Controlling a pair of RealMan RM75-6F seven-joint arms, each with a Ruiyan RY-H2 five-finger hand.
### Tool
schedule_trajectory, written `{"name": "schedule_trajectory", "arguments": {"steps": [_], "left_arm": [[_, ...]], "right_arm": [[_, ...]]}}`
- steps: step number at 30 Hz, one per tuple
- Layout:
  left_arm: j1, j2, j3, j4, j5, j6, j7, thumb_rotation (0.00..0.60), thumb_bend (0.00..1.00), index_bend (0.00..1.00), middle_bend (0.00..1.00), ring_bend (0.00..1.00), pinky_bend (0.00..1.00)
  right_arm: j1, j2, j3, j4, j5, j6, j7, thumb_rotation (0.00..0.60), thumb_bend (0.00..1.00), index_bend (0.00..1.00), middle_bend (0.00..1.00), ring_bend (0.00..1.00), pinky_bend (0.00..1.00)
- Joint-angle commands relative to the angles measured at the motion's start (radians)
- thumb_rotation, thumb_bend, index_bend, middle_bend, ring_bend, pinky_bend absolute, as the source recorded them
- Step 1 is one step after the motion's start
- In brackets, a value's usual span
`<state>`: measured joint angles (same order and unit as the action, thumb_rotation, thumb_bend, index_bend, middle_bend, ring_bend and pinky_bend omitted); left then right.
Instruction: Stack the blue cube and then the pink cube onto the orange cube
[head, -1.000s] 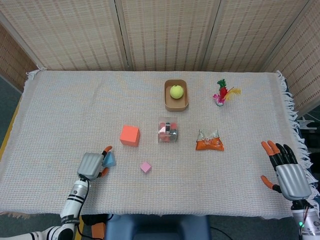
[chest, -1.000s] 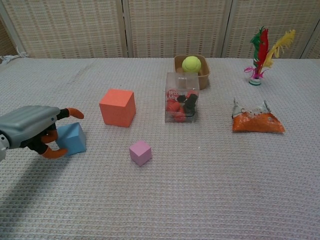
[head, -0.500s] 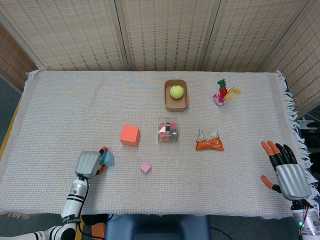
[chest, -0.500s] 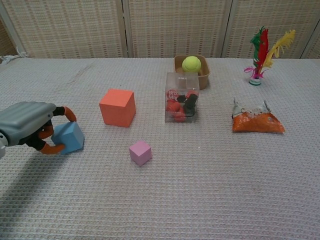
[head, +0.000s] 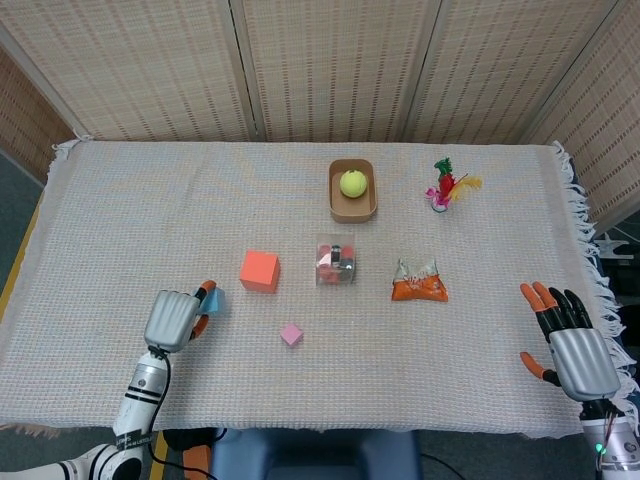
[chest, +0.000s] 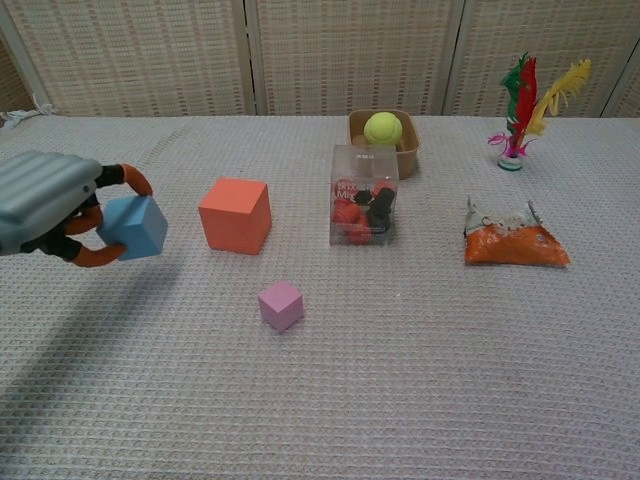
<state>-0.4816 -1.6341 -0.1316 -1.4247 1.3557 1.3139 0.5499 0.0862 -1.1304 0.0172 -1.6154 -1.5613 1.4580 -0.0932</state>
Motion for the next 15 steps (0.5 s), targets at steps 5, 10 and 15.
{"name": "schedule_trajectory", "arguments": {"steps": [5,10,15], "left_arm": [[-0.079,0.001,-0.02,0.082,0.117,-0.005,-0.037,0.6,0.33,0.57,1.0,1.0,1.0],[-0.141,-0.011,-0.034,0.158,0.177,-0.025,-0.085,0.6,0.33,0.58,1.0,1.0,1.0],[-0.19,-0.012,-0.049,0.185,0.182,-0.075,-0.127,0.6,0.33,0.58,1.0,1.0,1.0]], "right_arm": [[-0.002,-0.001,0.002,0.001,0.0,0.006,0.004,0.6,0.14,0.0,0.0,0.0,0.0],[-0.002,-0.001,0.003,0.002,0.002,0.005,0.003,0.6,0.14,0.0,0.0,0.0,0.0],[-0.001,-0.002,0.003,0.002,0.007,-0.001,0.0,0.6,0.14,0.0,0.0,0.0,0.0]]}}
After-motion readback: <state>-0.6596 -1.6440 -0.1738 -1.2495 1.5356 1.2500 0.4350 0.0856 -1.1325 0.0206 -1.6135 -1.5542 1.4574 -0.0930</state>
